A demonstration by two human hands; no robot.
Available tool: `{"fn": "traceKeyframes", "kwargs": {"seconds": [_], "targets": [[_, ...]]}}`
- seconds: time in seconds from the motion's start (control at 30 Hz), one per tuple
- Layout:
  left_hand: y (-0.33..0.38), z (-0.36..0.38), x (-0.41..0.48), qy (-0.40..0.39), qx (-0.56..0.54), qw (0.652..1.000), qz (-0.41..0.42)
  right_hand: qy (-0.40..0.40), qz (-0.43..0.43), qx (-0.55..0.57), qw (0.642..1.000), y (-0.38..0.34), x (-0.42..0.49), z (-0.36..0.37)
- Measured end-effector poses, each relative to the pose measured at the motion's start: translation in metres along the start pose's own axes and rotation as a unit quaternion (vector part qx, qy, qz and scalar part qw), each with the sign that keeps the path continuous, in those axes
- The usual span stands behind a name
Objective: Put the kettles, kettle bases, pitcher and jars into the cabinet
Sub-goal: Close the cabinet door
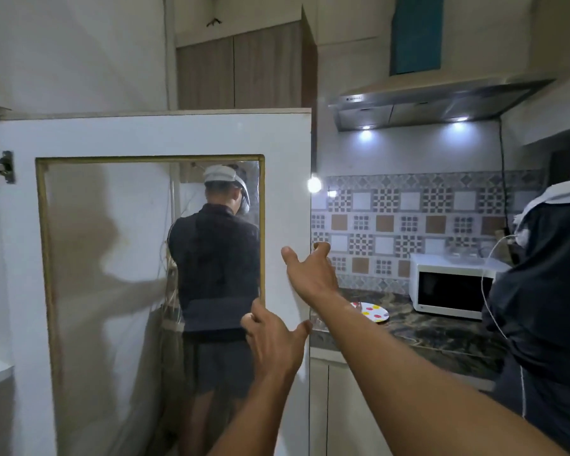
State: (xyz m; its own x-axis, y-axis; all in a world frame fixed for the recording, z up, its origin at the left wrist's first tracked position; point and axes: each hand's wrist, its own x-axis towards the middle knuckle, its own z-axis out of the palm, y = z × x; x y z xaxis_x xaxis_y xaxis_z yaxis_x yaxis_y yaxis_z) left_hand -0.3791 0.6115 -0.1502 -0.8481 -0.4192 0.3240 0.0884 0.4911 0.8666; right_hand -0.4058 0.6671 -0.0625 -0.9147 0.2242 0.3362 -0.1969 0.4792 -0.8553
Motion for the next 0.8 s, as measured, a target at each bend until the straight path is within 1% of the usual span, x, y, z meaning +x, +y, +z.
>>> {"fn": "traceKeyframes", "kwargs": {"seconds": [0.03, 0.07, 0.13, 0.23, 0.4, 0.5, 0.63, 0.8], "targets": [[0.01, 0.016, 0.002, 0.023, 0.005, 1.0, -0.008, -0.031, 0.001, 0.023, 0.999, 0.004, 0.017, -0.006], [0.01, 0.015, 0.004, 0.023, 0.007, 1.0, -0.016, -0.04, 0.0, 0.03, 0.999, 0.002, 0.018, -0.002], [0.005, 0.017, 0.008, 0.024, 0.018, 0.999, -0.025, -0.028, -0.002, 0.041, 0.999, 0.001, 0.019, 0.002], [0.012, 0.027, 0.0, 0.056, 0.055, 0.996, -0.038, -0.02, -0.019, 0.016, 1.0, 0.016, 0.025, -0.003], [0.022, 0.02, -0.024, 0.084, 0.078, 0.991, -0.071, -0.086, -0.077, 0.001, 0.993, 0.015, 0.005, -0.021], [0.028, 0.005, -0.05, 0.106, 0.08, 0.987, -0.086, -0.105, -0.114, -0.002, 0.988, 0.007, -0.025, -0.034], [0.028, -0.029, -0.086, 0.12, 0.101, 0.983, -0.092, -0.103, -0.158, -0.024, 0.982, -0.008, -0.082, -0.046], [0.01, -0.091, -0.143, 0.143, 0.119, 0.981, -0.049, -0.099, -0.229, -0.035, 0.968, -0.039, -0.173, -0.055]]}}
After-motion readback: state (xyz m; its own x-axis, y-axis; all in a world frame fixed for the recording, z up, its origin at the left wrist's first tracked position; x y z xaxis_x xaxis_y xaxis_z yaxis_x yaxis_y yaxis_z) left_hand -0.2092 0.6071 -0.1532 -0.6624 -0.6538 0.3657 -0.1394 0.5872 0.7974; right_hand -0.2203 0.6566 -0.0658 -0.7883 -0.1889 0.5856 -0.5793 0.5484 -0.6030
